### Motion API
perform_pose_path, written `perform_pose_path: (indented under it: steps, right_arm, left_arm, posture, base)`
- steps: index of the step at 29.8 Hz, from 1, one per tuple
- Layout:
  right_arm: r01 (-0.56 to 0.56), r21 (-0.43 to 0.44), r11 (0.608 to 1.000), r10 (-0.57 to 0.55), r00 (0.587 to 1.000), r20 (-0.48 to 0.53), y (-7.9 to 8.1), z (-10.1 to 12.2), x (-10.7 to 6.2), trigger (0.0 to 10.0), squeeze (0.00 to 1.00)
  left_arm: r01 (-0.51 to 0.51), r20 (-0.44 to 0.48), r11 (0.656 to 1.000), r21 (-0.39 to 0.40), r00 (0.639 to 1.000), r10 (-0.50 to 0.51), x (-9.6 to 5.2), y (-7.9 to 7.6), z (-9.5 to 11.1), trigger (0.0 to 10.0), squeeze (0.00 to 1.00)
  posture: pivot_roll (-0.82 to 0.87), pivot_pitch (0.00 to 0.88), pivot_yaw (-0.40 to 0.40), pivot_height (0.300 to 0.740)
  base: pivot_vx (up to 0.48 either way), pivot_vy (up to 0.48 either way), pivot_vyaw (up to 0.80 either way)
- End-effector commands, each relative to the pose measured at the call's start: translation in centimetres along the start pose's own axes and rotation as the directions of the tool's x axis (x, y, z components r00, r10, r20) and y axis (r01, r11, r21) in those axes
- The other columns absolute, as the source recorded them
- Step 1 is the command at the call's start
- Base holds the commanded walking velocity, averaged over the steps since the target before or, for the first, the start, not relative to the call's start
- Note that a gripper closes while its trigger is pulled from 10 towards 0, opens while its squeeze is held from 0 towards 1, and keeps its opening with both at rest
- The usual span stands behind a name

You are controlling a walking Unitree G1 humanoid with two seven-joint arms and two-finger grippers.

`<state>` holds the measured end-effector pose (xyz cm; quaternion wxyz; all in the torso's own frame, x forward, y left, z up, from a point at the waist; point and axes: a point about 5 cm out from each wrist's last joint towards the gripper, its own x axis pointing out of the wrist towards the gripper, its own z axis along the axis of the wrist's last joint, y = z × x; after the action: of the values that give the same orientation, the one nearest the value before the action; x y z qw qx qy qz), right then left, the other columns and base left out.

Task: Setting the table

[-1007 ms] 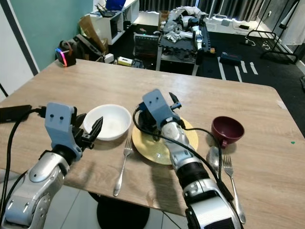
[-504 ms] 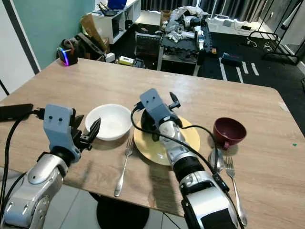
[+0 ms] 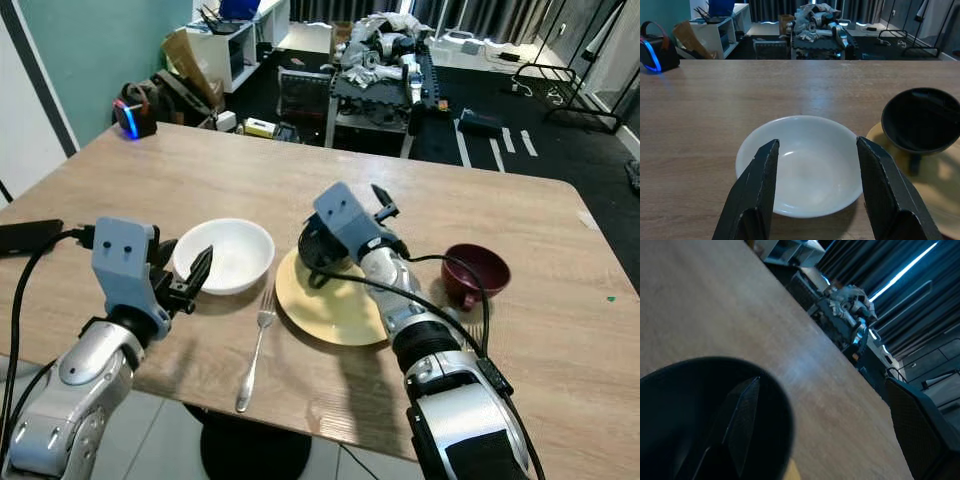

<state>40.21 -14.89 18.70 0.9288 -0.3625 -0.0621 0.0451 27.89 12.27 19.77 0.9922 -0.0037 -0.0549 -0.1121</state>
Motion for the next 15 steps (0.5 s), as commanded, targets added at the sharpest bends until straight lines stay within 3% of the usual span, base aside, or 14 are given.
perform_pose_path:
  steps: [1, 15]
  right_arm:
    - [-0.008, -0.017, 1.000, 0.008, 1.000, 0.005, 0.1, 0.3, 0.2, 10.0, 0.00]
    - [0.078, -0.021, 0.997, -0.079, 0.996, -0.046, -1.4, 0.0, 0.6, 10.0, 0.00]
  left_arm:
    - [0.002, -0.013, 1.000, 0.006, 1.000, -0.002, 0.0, 0.1, -0.2, 10.0, 0.00]
    - [0.003, -0.016, 1.000, 0.005, 1.000, -0.002, -0.1, 0.0, -0.2, 10.0, 0.00]
  posture:
    - [0.08, 0.000, 0.054, 0.740]
    - [0.08, 0.000, 0.054, 0.740]
  base:
    - [0.000, 0.000, 0.00]
    - [0.000, 0.000, 0.00]
